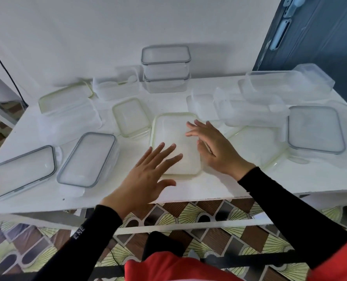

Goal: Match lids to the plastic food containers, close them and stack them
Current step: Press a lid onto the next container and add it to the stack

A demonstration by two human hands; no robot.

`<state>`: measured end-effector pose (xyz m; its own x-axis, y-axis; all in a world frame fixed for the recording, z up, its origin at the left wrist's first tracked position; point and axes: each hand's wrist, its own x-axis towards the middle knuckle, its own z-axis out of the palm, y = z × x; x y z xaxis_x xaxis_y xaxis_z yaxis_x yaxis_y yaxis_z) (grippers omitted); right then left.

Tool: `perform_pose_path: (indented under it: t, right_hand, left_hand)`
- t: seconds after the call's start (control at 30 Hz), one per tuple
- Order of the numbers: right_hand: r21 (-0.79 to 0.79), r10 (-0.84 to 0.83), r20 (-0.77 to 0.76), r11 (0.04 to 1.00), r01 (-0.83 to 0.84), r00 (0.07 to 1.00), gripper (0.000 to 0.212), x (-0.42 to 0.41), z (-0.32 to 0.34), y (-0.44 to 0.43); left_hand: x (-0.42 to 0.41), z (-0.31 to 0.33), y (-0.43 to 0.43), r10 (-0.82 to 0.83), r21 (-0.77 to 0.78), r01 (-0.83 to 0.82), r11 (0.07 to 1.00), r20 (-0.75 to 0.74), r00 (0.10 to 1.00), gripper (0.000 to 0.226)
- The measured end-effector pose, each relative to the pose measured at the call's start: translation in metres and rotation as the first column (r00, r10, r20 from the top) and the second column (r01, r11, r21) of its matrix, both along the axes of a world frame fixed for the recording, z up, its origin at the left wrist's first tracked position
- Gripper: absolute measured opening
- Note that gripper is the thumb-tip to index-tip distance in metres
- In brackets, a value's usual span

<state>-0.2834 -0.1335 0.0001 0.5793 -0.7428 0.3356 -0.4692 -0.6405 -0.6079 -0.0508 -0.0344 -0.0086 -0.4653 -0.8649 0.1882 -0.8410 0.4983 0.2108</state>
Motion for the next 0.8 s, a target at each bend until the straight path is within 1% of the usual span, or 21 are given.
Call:
perform_pose_path:
  t: [0.07, 0.1, 0.17, 0.23, 0.27, 0.3, 0.37, 0.4, 0.47, 0.53, 0.6, 0.67, 0.7, 0.8]
  right_hand:
    - [0.020, 0.002, -0.038, 1.000, -0.001, 0.999, 0.044, -0.002, -0.005, -0.002]
    - [0.000, 0.002, -0.073, 1.000, -0.002, 0.997, 0.044, -0.004, -0.008, 0.000]
    - [-0.148, -0.036, -0.161, 0.989, 0.012, 0.986, 0.042, -0.005, -0.014, 0.009]
    - [-0.308, -0.117, -0.220, 0.950, 0.044, 0.968, 0.038, -0.002, -0.016, 0.022]
    - [-0.359, -0.151, -0.225, 0.931, 0.062, 0.963, 0.037, 0.001, -0.015, 0.029]
    - [-0.393, -0.173, -0.213, 0.916, 0.078, 0.962, 0.037, 0.005, -0.015, 0.037]
    - [-0.436, -0.190, -0.172, 0.895, 0.099, 0.967, 0.038, 0.012, -0.015, 0.049]
    - [-0.448, -0.187, -0.159, 0.888, 0.098, 0.969, 0.038, 0.014, -0.016, 0.054]
    - [-0.447, -0.169, -0.167, 0.891, 0.079, 0.971, 0.038, 0.018, -0.017, 0.059]
    - [-0.388, -0.141, -0.192, 0.920, 0.057, 0.971, 0.038, 0.020, -0.019, 0.056]
    - [-0.336, -0.122, -0.248, 0.941, 0.033, 0.961, 0.045, 0.020, -0.022, 0.051]
    - [-0.346, -0.134, -0.300, 0.938, 0.023, 0.945, 0.053, 0.021, -0.026, 0.048]
    - [-0.360, -0.138, -0.305, 0.933, 0.020, 0.942, 0.053, 0.022, -0.028, 0.048]
    - [-0.411, -0.151, -0.261, 0.911, 0.032, 0.953, 0.048, 0.021, -0.031, 0.047]
  left_hand:
    - [0.023, 0.006, 0.000, -0.025, 0.042, 0.025, 0.999, -0.007, 1.000, 0.060]
    - [0.035, 0.008, 0.000, -0.015, 0.048, 0.015, 0.999, 0.004, 1.000, 0.058]
    - [0.055, 0.011, 0.001, 0.032, 0.043, -0.033, 0.999, 0.015, 0.999, 0.057]
    - [0.068, 0.016, 0.003, 0.132, 0.022, -0.133, 0.991, 0.020, 0.991, 0.072]
    - [0.070, 0.020, 0.003, 0.185, 0.003, -0.185, 0.983, 0.031, 0.982, 0.077]
    - [0.068, 0.025, 0.003, 0.241, -0.012, -0.241, 0.971, 0.034, 0.970, 0.072]
    - [0.053, 0.034, 0.003, 0.349, -0.008, -0.349, 0.937, -0.007, 0.937, 0.055]
    - [0.043, 0.036, 0.004, 0.381, 0.026, -0.380, 0.925, -0.024, 0.924, 0.055]
    - [0.021, 0.033, 0.006, 0.389, 0.079, -0.389, 0.918, 0.007, 0.921, 0.069]
    - [0.008, 0.020, 0.008, 0.353, 0.057, -0.359, 0.931, 0.103, 0.930, 0.080]
    - [0.003, 0.008, 0.009, 0.329, -0.003, -0.333, 0.943, 0.150, 0.932, 0.078]
    - [0.003, -0.001, 0.008, 0.353, -0.073, -0.346, 0.935, 0.112, 0.929, 0.071]
    - [0.002, -0.004, 0.008, 0.360, -0.097, -0.352, 0.931, 0.083, 0.929, 0.069]
    - [0.001, -0.010, 0.008, 0.363, -0.176, -0.354, 0.918, 0.019, 0.932, 0.065]
